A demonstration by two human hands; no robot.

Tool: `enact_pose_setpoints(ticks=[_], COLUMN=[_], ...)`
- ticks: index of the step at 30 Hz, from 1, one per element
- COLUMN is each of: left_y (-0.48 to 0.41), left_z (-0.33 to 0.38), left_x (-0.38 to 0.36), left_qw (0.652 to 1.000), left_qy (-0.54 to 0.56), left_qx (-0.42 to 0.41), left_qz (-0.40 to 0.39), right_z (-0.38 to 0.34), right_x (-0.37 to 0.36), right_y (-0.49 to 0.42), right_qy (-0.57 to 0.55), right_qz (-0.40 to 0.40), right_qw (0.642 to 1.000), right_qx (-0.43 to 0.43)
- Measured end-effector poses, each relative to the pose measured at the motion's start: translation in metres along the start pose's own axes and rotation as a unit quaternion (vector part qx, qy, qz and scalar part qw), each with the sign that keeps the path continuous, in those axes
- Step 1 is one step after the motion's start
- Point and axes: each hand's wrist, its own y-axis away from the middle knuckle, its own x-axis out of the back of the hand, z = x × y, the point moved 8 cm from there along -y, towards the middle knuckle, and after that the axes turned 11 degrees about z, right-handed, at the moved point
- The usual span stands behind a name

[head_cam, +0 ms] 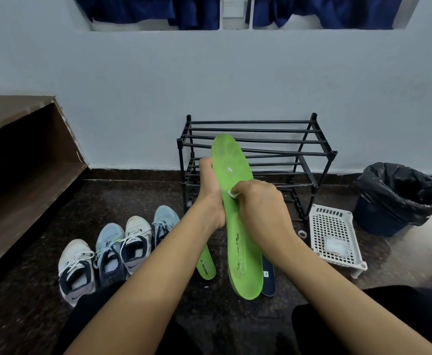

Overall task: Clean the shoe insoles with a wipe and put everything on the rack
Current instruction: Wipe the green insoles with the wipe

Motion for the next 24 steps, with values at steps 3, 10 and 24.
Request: enact_pose_setpoints(ticks=[3, 10, 24], left_y=[0.003, 0.004, 0.010], left_z=[-0.006, -0.003, -0.010], left_x=[-0.005, -0.002, -0.002], left_qw=[1.000, 1.000, 0.999], left_qy=[-0.014, -0.019, -0.043], left_qx=[0.008, 0.014, 0.020], left_qz=[-0.021, -0.014, -0.019], right_z=[0.005, 0.003, 0.006], right_x=[0.000, 0.000, 0.000], right_y=[-0.004, -0.002, -0.005], right_qy=[0.011, 0.013, -0.003], right_qz=[-0.006, -0.009, 0.001], right_qw=[1.000, 1.000, 1.000], right_qx=[-0.008, -0.011, -0.020])
